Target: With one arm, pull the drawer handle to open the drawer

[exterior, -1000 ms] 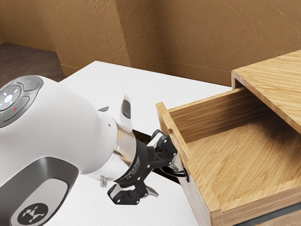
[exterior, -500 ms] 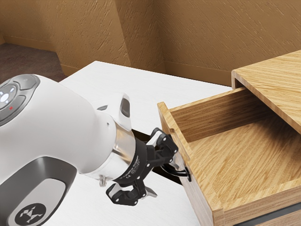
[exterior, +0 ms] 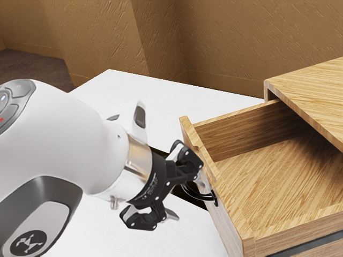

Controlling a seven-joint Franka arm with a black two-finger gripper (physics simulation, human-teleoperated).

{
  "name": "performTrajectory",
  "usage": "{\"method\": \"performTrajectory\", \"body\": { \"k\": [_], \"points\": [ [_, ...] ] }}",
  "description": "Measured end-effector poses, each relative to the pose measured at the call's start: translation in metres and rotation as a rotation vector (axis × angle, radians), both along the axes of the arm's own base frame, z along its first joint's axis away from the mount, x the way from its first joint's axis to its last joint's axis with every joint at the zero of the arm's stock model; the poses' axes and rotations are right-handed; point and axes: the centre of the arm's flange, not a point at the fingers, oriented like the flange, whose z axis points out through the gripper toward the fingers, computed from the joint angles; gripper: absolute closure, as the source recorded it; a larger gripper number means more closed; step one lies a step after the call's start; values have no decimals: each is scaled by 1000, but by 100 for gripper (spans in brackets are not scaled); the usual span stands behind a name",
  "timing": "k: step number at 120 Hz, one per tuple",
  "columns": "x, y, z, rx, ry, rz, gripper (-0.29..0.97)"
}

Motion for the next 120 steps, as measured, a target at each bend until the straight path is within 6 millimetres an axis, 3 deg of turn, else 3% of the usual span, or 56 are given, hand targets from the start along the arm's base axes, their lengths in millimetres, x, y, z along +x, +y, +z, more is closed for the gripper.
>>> {"method": "performTrajectory", "body": {
  "k": [36,51,60,68,79,85,91,96,109,120],
  "points": [
    [-5,-6,16,-4,-29,-14,23],
    [-14,-12,45,-10,-67,-25,23],
    [-27,-13,82,-19,-107,-30,23],
    [-51,-24,136,-11,-172,-51,23],
    [-121,-73,234,20,-292,-136,23],
    [-157,-108,261,21,-283,-189,22],
    [-171,-136,255,16,-199,-207,20],
    [-158,-156,234,14,-80,-220,17],
    [-94,-200,154,-1,215,-286,11],
    [-22,-210,93,-23,302,-383,8]
  ]
}}
